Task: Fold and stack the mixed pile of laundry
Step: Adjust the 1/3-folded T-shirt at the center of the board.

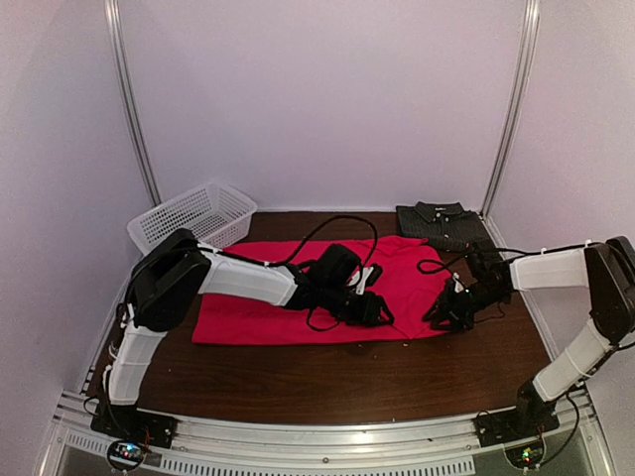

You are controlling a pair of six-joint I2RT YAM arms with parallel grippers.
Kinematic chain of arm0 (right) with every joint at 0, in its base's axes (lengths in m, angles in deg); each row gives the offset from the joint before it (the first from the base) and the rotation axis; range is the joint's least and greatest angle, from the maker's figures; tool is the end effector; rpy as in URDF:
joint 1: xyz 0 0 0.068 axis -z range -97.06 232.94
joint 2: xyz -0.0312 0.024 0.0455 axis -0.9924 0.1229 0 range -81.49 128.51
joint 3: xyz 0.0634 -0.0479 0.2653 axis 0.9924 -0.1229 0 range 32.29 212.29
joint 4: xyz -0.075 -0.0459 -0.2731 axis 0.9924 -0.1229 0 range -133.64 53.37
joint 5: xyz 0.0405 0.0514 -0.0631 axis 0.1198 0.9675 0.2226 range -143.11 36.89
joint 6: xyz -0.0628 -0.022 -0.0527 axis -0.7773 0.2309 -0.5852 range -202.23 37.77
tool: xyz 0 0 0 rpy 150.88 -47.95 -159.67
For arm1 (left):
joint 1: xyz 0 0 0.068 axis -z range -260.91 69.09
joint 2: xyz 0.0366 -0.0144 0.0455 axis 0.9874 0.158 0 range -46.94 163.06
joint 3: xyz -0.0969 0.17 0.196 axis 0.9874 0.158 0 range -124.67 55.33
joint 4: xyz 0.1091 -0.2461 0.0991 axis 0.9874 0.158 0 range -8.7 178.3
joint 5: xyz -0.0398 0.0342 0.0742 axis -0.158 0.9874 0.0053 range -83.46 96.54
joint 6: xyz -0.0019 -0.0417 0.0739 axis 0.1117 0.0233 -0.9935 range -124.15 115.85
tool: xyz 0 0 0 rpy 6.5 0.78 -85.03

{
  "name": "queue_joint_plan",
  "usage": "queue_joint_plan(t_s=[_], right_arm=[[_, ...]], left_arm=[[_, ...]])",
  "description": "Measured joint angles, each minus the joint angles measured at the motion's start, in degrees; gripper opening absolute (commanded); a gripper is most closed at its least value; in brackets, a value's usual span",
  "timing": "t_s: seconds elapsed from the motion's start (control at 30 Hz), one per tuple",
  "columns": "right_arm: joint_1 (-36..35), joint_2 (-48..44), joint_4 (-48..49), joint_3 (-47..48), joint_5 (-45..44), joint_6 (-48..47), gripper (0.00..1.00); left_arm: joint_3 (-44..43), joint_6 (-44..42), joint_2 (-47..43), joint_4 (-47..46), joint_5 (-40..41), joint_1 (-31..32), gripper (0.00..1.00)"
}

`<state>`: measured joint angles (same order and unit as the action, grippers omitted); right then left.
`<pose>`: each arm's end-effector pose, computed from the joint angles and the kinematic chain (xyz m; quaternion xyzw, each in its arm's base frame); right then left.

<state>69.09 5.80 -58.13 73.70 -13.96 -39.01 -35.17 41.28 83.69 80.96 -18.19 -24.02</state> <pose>0.2707 0.1152 0.1063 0.1706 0.9104 0.3770 0.0054 0.2744 -0.4779 0.0970 0.1787 0.8710 -0.4444 0.1089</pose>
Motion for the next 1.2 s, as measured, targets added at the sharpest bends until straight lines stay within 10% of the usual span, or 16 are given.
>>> queue_joint_plan(t_s=[1.2], right_arm=[[3.5,-3.3,-4.8,-2.4,-10.9,-2.9,0.31]], left_arm=[[-2.6,13.1,7.2,-18.8,5.2,-2.0,0.55]])
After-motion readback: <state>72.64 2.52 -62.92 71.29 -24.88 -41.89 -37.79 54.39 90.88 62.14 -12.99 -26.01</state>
